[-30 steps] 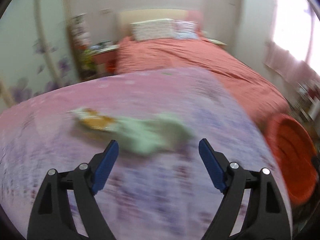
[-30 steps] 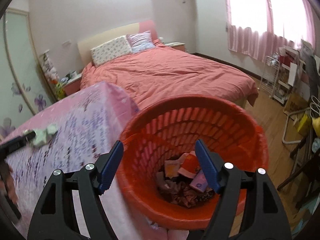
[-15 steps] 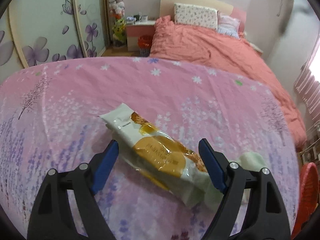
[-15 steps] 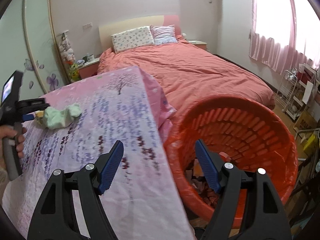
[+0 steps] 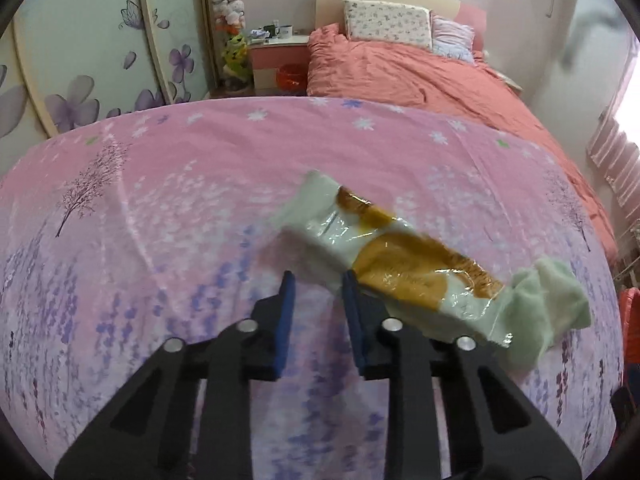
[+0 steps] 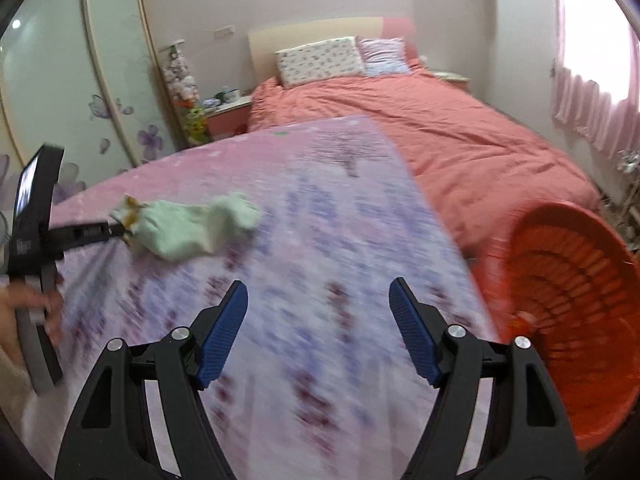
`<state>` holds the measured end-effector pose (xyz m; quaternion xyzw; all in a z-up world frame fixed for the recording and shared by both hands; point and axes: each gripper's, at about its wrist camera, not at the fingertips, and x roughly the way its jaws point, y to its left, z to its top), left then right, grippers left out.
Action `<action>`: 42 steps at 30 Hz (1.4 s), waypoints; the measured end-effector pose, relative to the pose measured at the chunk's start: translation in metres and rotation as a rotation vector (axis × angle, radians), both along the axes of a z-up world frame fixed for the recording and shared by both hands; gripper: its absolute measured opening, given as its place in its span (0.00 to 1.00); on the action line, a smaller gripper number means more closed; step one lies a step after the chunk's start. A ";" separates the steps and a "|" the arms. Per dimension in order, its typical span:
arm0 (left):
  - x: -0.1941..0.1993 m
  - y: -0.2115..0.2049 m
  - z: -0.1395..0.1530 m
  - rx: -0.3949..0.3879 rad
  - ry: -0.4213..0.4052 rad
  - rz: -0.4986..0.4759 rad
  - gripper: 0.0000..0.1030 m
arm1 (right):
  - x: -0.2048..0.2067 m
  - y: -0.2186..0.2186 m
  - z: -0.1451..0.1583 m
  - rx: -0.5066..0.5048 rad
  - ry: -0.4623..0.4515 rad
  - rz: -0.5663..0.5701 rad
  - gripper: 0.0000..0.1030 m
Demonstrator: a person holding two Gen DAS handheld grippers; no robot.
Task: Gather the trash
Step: 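Move the left tool to the snack wrapper while the right returns to the bed, then grasp the mint-green cloth with the right tool while the left approaches the snack wrapper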
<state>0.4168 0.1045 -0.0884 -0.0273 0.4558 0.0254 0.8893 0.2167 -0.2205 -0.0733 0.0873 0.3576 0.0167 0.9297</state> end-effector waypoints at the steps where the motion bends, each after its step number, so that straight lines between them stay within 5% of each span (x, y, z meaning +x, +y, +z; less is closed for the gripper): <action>1: -0.002 0.003 0.000 0.001 0.001 0.001 0.25 | 0.009 0.006 0.000 0.015 0.005 0.009 0.67; 6: -0.012 0.017 0.002 -0.043 0.008 0.012 0.37 | 0.060 0.034 -0.001 0.039 0.036 0.029 0.59; 8: -0.016 0.019 0.003 -0.055 0.004 0.016 0.44 | 0.077 0.042 -0.007 0.043 0.071 0.036 0.48; 9: -0.018 0.020 0.004 -0.062 0.000 0.016 0.48 | 0.080 0.045 -0.011 0.043 0.090 0.045 0.31; 12: -0.020 0.019 0.008 -0.082 -0.016 0.020 0.62 | 0.080 0.045 -0.014 0.043 0.105 0.057 0.08; 17: -0.022 0.005 0.018 -0.110 -0.057 0.018 0.80 | 0.051 0.023 -0.009 -0.027 0.082 0.008 0.08; 23: 0.003 -0.033 0.009 -0.034 -0.007 0.053 0.90 | 0.029 -0.015 -0.014 -0.043 0.110 -0.081 0.08; 28: 0.022 -0.047 -0.002 0.061 0.011 0.107 0.89 | 0.028 -0.022 -0.016 -0.028 0.114 -0.077 0.08; 33: 0.015 -0.043 -0.001 0.011 -0.037 -0.017 0.48 | 0.026 -0.025 -0.018 0.006 0.109 -0.048 0.08; 38: -0.010 -0.025 0.001 -0.074 -0.035 -0.140 0.30 | 0.018 -0.027 -0.019 0.067 0.114 -0.012 0.08; 42: -0.044 -0.013 0.000 -0.097 -0.025 -0.226 0.29 | 0.008 -0.022 -0.020 0.116 0.126 0.060 0.08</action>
